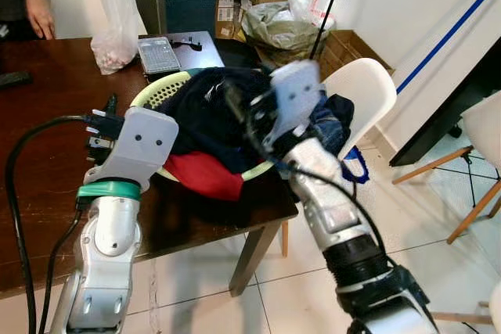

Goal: Hang hanger

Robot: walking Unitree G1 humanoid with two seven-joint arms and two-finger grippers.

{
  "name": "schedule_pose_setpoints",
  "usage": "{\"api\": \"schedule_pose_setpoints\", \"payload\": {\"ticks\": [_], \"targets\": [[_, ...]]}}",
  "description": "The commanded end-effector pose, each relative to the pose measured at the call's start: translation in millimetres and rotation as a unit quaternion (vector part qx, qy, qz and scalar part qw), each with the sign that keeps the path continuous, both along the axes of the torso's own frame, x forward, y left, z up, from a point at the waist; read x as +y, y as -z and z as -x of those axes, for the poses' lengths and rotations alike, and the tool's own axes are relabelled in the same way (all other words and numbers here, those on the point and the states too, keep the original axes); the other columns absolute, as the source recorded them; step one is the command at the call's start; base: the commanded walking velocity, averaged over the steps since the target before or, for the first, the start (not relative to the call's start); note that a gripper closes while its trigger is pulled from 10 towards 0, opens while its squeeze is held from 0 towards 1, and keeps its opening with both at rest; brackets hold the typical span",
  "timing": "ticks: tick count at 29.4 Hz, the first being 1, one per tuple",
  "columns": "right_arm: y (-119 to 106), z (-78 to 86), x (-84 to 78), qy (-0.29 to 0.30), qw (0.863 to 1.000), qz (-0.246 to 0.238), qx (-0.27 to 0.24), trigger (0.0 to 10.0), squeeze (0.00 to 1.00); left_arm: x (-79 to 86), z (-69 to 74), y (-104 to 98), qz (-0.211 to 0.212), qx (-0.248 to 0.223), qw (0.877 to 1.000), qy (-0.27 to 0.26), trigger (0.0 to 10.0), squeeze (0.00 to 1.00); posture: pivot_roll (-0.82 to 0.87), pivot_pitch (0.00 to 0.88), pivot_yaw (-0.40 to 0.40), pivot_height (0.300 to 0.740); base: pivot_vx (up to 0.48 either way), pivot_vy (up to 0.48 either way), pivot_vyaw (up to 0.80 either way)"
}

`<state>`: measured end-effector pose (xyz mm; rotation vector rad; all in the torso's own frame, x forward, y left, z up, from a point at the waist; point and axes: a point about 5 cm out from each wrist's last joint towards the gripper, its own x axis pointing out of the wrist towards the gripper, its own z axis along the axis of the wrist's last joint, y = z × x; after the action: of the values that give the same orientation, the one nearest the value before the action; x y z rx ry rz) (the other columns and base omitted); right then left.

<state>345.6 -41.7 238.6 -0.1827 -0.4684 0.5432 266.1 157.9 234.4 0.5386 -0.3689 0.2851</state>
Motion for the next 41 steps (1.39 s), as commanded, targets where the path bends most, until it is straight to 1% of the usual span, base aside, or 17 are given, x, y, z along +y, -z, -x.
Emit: {"api": "schedule_pose_setpoints", "payload": {"ticks": [1, 2, 4, 6, 9, 10, 15, 16, 17, 28, 30, 31, 33, 35, 37, 40, 41], "targets": [[13.8, -1.7, 5.0, 0.0, 0.999, 0.043, 0.023, 10.0, 0.0, -2.3, -0.8, 1.7, -0.006, 0.0, 1.0, 0.002, 10.0, 0.0, 0.12, 0.063, -0.028, 0.74, 0.0, 0.0, 0.0], [13.8, -1.7, 5.0, 0.0, 0.999, 0.043, 0.023, 10.0, 0.0, -2.3, -0.8, 1.7, -0.006, 0.0, 1.0, 0.002, 10.0, 0.0, 0.12, 0.063, -0.028, 0.74, 0.0, 0.0, 0.0], [20.2, -5.2, 6.5, 0.022, 0.997, 0.07, 0.029, 10.0, 0.0, -1.8, -0.5, 1.7, -0.006, 0.0, 1.0, 0.0, 10.0, 0.0, 0.13, 0.064, -0.032, 0.74, 0.0, 0.0, 0.0], [21.2, -6.3, 6.4, 0.028, 0.997, 0.072, 0.029, 10.0, 0.0, -1.6, -0.4, 1.7, -0.006, 0.0, 1.0, -0.001, 10.0, 0.0, 0.13, 0.064, -0.032, 0.74, 0.0, 0.0, 0.0], [22.5, -11.4, 2.8, 0.06, 0.994, 0.079, 0.037, 10.0, 0.0, -1.6, -0.2, 1.7, -0.005, 0.0, 1.0, -0.002, 10.0, 0.0, 0.13, 0.064, -0.033, 0.74, 0.0, 0.0, 0.0], [23.1, -15.2, -1.9, 0.074, 0.993, 0.075, 0.048, 7.1, 0.0, -1.8, -0.2, 1.8, -0.005, 0.001, 1.0, -0.002, 10.0, 0.0, 0.13, 0.065, -0.034, 0.74, 0.0, 0.0, 0.0], [24.2, -17.1, -5.1, 0.082, 0.993, 0.069, 0.057, 7.1, 0.0, -1.9, -0.3, 1.9, -0.004, 0.001, 1.0, -0.002, 10.0, 0.0, 0.13, 0.065, -0.034, 0.74, 0.0, 0.0, 0.0], [24.9, -18.3, -7.4, 0.089, 0.992, 0.069, 0.061, 3.4, 0.0, -2.1, -0.5, 2.1, -0.003, 0.002, 1.0, -0.002, 10.0, 0.0, 0.12, 0.066, -0.034, 0.74, 0.0, 0.0, 0.0], [27.1, -20.8, -11.6, 0.103, 0.99, 0.072, 0.068, 0.0, 0.0, -2.3, -0.7, 2.4, -0.003, 0.002, 1.0, -0.002, 10.0, 0.0, 0.12, 0.066, -0.034, 0.74, 0.0, 0.0, 0.0], [30.2, -24.7, -16.8, 0.114, 0.987, 0.08, 0.084, 0.0, 0.0, -2.7, -1.2, 2.6, -0.003, 0.003, 1.0, -0.002, 10.0, 0.0, 0.12, 0.067, -0.034, 0.74, 0.0, 0.0, 0.0], [23.4, -24.8, -18.1, 0.098, 0.989, 0.071, 0.08, 0.0, 0.0, -2.7, -1.3, 2.7, -0.003, 0.003, 1.0, -0.002, 10.0, 0.0, 0.12, 0.065, -0.031, 0.74, 0.0, 0.0, 0.0], [17.8, -23.2, -16.8, 0.073, 0.992, 0.069, 0.075, 0.0, 0.0, -2.8, -1.4, 2.7, -0.003, 0.002, 1.0, -0.002, 10.0, 0.0, 0.12, 0.065, -0.031, 0.74, 0.0, 0.0, 0.0], [17.8, -23.2, -16.8, 0.073, 0.992, 0.069, 0.075, 0.0, 0.0, -2.8, -1.4, 2.7, -0.003, 0.002, 1.0, -0.002, 10.0, 0.0, 0.12, 0.065, -0.031, 0.74, 0.0, 0.0, 0.0], [9.2, -20.3, -15.4, 0.038, 0.995, 0.065, 0.068, 0.0, 0.0, -3.1, -1.6, 2.4, -0.003, 0.002, 1.0, -0.001, 10.0, 0.0, 0.12, 0.065, -0.03, 0.74, 0.0, 0.0, 0.0], [-4.9, -17.7, -16.1, 0.014, 0.997, 0.039, 0.061, 0.0, 0.0, -3.8, -2.1, 1.7, -0.002, 0.0, 1.0, 0.001, 10.0, 0.0, 0.12, 0.064, -0.029, 0.74, 0.0, 0.0, 0.0], [-9.5, -16.9, -16.5, 0.007, 0.998, 0.028, 0.06, 0.0, 0.0, -4.0, -2.2, 1.5, -0.002, 0.0, 1.0, 0.001, 10.0, 0.0, 0.12, 0.064, -0.029, 0.74, 0.0, 0.0, 0.0], [-22.4, -14.9, -16.4, -0.01, 0.999, -0.001, 0.05, 0.0, 0.0, -4.5, -2.3, 1.3, -0.002, -0.001, 1.0, 0.002, 10.0, 0.0, 0.12, 0.064, -0.027, 0.74, 0.0, 0.0, 0.0]]}}
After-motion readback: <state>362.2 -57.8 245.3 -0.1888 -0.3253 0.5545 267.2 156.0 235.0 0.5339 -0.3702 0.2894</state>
